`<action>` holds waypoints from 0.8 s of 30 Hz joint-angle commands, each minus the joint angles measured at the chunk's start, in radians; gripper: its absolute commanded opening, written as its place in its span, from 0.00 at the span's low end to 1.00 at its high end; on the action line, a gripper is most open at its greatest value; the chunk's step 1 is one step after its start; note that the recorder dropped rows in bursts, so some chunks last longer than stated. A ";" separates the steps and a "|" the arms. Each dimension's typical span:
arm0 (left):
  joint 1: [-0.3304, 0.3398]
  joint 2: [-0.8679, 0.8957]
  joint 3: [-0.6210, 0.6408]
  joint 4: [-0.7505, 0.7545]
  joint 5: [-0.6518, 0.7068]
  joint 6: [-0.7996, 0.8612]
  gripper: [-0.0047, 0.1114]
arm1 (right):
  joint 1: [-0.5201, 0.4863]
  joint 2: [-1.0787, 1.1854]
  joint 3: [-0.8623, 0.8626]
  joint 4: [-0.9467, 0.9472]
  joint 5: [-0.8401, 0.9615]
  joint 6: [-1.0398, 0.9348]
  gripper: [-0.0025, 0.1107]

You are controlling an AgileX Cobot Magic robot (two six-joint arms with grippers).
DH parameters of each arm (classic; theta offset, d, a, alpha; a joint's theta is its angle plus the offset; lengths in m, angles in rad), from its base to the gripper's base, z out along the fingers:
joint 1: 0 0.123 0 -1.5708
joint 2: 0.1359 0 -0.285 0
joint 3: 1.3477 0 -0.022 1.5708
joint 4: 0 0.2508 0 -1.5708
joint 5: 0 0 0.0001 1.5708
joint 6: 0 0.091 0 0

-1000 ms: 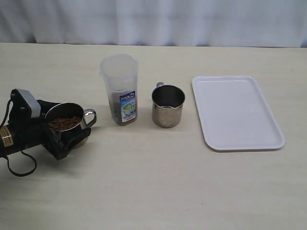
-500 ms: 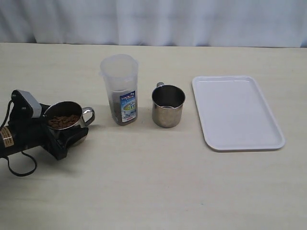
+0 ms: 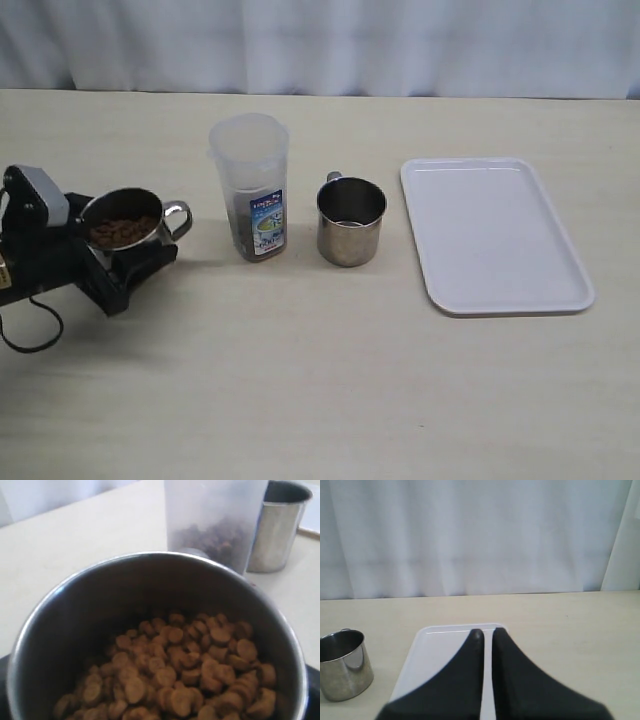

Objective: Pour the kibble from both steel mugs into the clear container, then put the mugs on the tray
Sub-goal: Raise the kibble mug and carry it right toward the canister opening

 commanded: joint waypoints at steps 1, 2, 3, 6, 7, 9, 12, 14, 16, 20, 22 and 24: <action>-0.002 -0.175 -0.003 -0.036 0.112 -0.102 0.04 | -0.002 -0.003 0.003 0.007 0.002 0.000 0.06; -0.009 -0.214 -0.003 -0.058 0.172 -0.126 0.04 | -0.002 -0.003 0.003 0.007 0.002 0.000 0.06; -0.018 -0.264 -0.003 -0.095 0.248 -0.146 0.04 | -0.002 -0.003 0.003 0.007 0.002 0.000 0.06; -0.050 -0.411 -0.003 -0.216 0.430 -0.160 0.04 | -0.002 -0.003 0.003 0.007 0.002 0.000 0.06; -0.062 -0.457 -0.003 -0.253 0.472 -0.160 0.04 | -0.002 -0.003 0.003 0.007 0.002 0.000 0.06; -0.091 -0.533 -0.003 -0.319 0.540 -0.141 0.04 | -0.002 -0.003 0.003 0.007 0.002 0.000 0.06; -0.142 -0.625 -0.003 -0.377 0.622 -0.085 0.04 | -0.002 -0.003 0.003 0.007 0.002 0.000 0.06; -0.182 -0.665 -0.003 -0.431 0.660 -0.044 0.04 | -0.002 -0.003 0.003 0.007 0.002 0.000 0.06; -0.221 -0.683 -0.003 -0.501 0.683 0.009 0.04 | -0.002 -0.003 0.003 0.007 0.002 0.000 0.06; -0.309 -0.683 -0.025 -0.703 0.790 0.182 0.04 | -0.002 -0.003 0.003 0.007 0.002 0.000 0.06; -0.349 -0.683 -0.052 -0.798 0.848 0.279 0.04 | -0.002 -0.003 0.003 0.007 0.002 0.000 0.06; -0.376 -0.683 -0.064 -0.818 0.853 0.303 0.04 | -0.002 -0.003 0.003 0.007 0.002 0.000 0.06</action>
